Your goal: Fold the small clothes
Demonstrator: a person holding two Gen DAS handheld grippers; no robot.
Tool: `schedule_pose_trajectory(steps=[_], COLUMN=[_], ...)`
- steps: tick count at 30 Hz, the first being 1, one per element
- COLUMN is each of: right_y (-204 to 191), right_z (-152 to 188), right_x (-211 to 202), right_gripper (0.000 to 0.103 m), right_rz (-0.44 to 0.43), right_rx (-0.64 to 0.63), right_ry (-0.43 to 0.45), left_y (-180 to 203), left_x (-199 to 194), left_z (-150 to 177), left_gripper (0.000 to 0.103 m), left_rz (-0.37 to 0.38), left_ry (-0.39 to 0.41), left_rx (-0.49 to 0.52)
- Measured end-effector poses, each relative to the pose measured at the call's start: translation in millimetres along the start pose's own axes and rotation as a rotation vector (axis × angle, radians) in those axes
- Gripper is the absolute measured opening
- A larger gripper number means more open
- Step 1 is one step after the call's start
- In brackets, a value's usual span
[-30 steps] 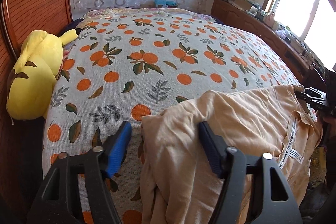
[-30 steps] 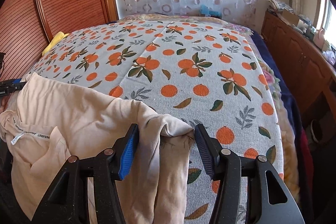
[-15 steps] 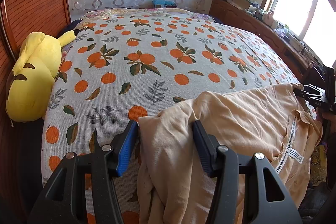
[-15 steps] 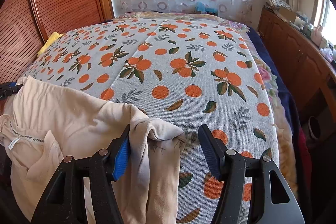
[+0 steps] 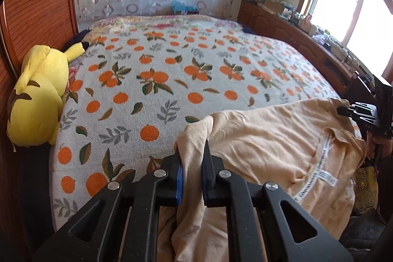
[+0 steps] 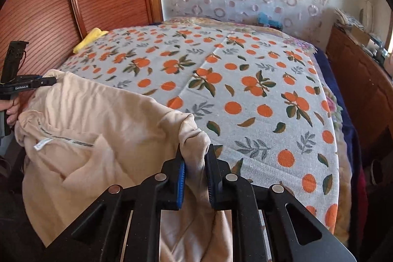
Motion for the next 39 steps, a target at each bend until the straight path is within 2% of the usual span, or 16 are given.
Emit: schedule_pose_trajectory(steps=[8, 15, 19, 23, 25, 27, 29, 32, 34, 36, 37, 38, 39], right_y=[-11.6, -29.2, -25.4, -10.0, -2.7, 6.9, 15.8, 22.1, 26.4, 35.7, 40.5, 45.0, 47.9], right_z=[-28.5, -57.8, -79.4, -117.0, -136.5, -159.0, -179.0, -206.3, -217.5, -216.9, -210.7, -201.6, -191.2], right_x=[-80.8, -175.2, -230.9, -268.2, -271.9, -258.7, -230.8, -169.3, -122.4, -68.3, -40.4, -14.1, 7.5], right_gripper=[0.013, 0.013, 0.013, 0.013, 0.013, 0.013, 0.013, 0.013, 0.013, 0.015, 0.022, 0.025, 0.029], right_rz=[0.01, 0.039, 0.063, 0.094, 0.124, 0.157, 0.185, 0.245, 0.265, 0.279, 0.29, 0.302, 0.305], right_rx=[-0.02, -0.098, -0.124, -0.14, -0.158, -0.174, -0.184, -0.199, -0.179, -0.138, -0.117, -0.093, -0.071], right_ry=[0.193, 0.36, 0.462, 0.533, 0.547, 0.527, 0.487, 0.419, 0.371, 0.293, 0.241, 0.188, 0.14], left_y=[31.3, 58.9, 53.1, 41.8, 35.2, 27.8, 17.9, -7.0, -29.8, -47.7, -58.5, -63.9, -71.5], left_x=[-85.2, -185.3, -221.8, -229.3, -218.4, -192.9, -159.8, -86.2, -23.4, 29.6, 56.6, 72.8, 87.6], left_z=[-32.8, -75.9, -116.3, -166.7, -193.0, -218.7, -239.3, -257.7, -257.6, -243.5, -232.3, -222.1, -210.1], left_gripper=[0.011, 0.01, 0.01, 0.01, 0.01, 0.01, 0.01, 0.011, 0.012, 0.032, 0.037, 0.042, 0.042], left_rz=[0.058, 0.093, 0.043, 0.021, -0.004, -0.032, -0.059, -0.118, -0.126, -0.123, -0.124, -0.131, -0.14], left_ry=[0.191, 0.413, 0.498, 0.527, 0.525, 0.499, 0.464, 0.399, 0.317, 0.218, 0.165, 0.137, 0.112], left_rx=[0.036, 0.089, 0.122, 0.128, 0.132, 0.14, 0.136, 0.126, 0.093, 0.065, 0.053, 0.049, 0.049])
Point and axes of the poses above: each gripper's, at about its wrist camera, not at the fingertips, and x roughly the way its jaws point, y to its right, z to its underside, the point moved 8 cm from there along x, roughly the way its jaws point, and after that the axes turned 1 degree about -x, right-handed, at the moved point
